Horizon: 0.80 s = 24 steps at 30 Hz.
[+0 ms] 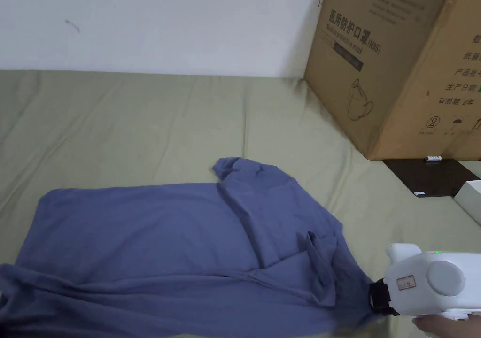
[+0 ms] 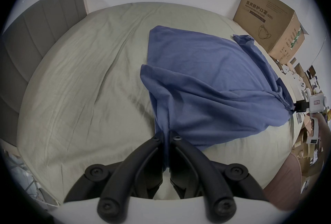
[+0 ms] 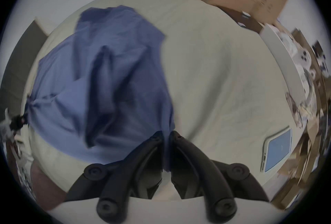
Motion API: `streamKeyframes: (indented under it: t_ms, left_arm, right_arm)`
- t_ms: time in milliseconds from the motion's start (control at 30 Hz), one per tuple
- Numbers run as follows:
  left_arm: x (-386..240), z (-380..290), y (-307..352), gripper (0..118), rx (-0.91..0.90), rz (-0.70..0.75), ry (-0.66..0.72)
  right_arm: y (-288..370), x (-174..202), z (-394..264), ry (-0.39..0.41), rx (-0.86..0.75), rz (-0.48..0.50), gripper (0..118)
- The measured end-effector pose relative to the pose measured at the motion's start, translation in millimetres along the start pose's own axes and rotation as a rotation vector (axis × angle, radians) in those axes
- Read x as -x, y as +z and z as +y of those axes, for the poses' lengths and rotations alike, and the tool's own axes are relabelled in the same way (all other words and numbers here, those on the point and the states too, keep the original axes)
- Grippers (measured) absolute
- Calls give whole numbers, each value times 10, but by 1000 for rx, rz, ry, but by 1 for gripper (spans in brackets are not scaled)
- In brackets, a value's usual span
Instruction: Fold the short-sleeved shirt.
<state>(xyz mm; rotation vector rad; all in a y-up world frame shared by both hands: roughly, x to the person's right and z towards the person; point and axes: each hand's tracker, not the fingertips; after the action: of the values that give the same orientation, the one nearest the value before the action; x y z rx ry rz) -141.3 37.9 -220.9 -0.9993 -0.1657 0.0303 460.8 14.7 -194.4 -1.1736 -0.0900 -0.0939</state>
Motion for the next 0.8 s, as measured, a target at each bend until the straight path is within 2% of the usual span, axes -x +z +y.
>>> streamKeyframes:
  t_ms: [133,267,433,567,633,700,800]
  left_arm:
    - [157,211,98,4,-36,-9,-8]
    - [375,440,504,4,-71,-29,-45]
    - [422,164,995,4,-21,-62,-103]
    - [533,-463,978,4,97,-90,-92]
    - [533,-782,820,4,137,-120,-51]
    - [577,-1054,622,4,165,-140,7]
    - [578,-1212,544,8,121,-130,27]
  right_arm:
    - [289,34,85,-31,-43,31,6]
    - [815,-229,129,-104,-100,84,6]
    - [1384,-249,-248,-138,-92,126,6]
    - [1279,-278,-796,-208,15,174,6]
    - [1029,-278,-1048,-229,40,160,6]
    - [757,-275,-1240,-290,78,146,6]
    - [595,-277,-1396,-340,31,128,7]
